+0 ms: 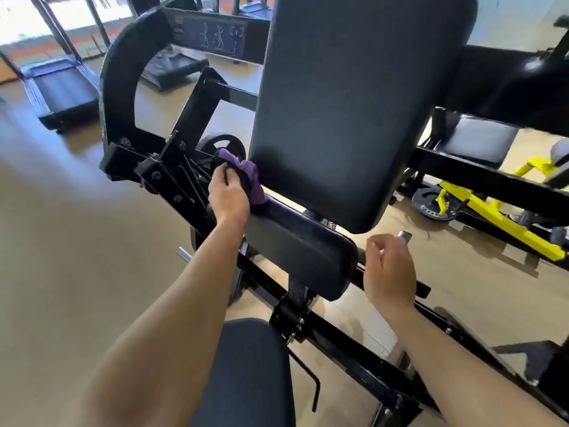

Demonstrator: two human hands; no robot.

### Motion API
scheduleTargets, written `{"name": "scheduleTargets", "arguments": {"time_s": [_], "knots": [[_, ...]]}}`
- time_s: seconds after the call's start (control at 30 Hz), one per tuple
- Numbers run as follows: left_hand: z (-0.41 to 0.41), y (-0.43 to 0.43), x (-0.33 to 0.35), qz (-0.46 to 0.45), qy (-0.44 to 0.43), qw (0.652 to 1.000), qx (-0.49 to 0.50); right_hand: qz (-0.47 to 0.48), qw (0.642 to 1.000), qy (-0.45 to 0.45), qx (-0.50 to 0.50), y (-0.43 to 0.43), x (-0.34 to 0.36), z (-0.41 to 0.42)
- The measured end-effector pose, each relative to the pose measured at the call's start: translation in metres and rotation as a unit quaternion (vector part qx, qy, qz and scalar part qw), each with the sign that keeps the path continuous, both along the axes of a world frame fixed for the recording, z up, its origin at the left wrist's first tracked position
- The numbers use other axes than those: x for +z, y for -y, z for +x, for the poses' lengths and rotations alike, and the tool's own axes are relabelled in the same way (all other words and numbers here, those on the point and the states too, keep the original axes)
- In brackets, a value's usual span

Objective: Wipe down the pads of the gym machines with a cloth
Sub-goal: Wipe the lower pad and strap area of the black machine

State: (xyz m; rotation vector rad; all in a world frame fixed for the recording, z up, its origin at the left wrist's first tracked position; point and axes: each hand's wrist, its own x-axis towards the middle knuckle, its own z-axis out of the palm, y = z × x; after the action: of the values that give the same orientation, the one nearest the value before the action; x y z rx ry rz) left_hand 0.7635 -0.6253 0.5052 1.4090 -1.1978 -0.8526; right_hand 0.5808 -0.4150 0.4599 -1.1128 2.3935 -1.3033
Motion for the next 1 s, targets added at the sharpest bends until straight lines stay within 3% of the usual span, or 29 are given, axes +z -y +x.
{"name": "scheduleTargets", "arguments": {"time_s": [0.07, 0.17, 0.27, 0.33, 0.57, 0.67, 0.73, 0.8, 0.9, 1.0], "knots": [[-0.010, -0.003, -0.011, 0.006, 0.058, 0.998, -0.039, 0.078, 0.988, 0.122, -0.044, 0.006, -0.011, -0.004], [-0.015, -0.012, -0.034, 0.027, 0.074, 0.991, -0.104, 0.209, 0.942, 0.261, -0.007, 0.010, -0.029, -0.008], [-0.013, -0.024, -0.066, 0.025, 0.190, 0.973, -0.130, 0.257, 0.899, 0.354, 0.013, 0.014, -0.036, -0.007], [-0.018, -0.036, -0.075, 0.015, 0.243, 0.959, -0.144, 0.271, 0.897, 0.348, 0.014, 0.017, -0.036, -0.007], [-0.053, -0.117, -0.069, -0.064, 0.276, 0.925, -0.254, 0.260, 0.909, 0.325, 0.020, 0.017, -0.032, -0.004], [-0.064, -0.155, -0.079, -0.196, 0.341, 0.863, -0.316, 0.244, 0.917, 0.315, 0.034, 0.014, -0.031, 0.000], [-0.060, -0.161, -0.086, -0.235, 0.372, 0.821, -0.363, 0.231, 0.926, 0.294, 0.056, 0.011, -0.026, 0.002], [-0.051, -0.146, -0.083, -0.252, 0.380, 0.803, -0.383, 0.222, 0.928, 0.291, 0.061, 0.011, -0.025, 0.001], [-0.039, -0.111, -0.079, -0.247, 0.405, 0.812, -0.339, 0.242, 0.919, 0.306, 0.048, 0.012, -0.026, 0.002], [-0.034, -0.079, -0.080, -0.169, 0.403, 0.862, -0.256, 0.253, 0.914, 0.315, 0.044, 0.011, -0.017, 0.005]]}}
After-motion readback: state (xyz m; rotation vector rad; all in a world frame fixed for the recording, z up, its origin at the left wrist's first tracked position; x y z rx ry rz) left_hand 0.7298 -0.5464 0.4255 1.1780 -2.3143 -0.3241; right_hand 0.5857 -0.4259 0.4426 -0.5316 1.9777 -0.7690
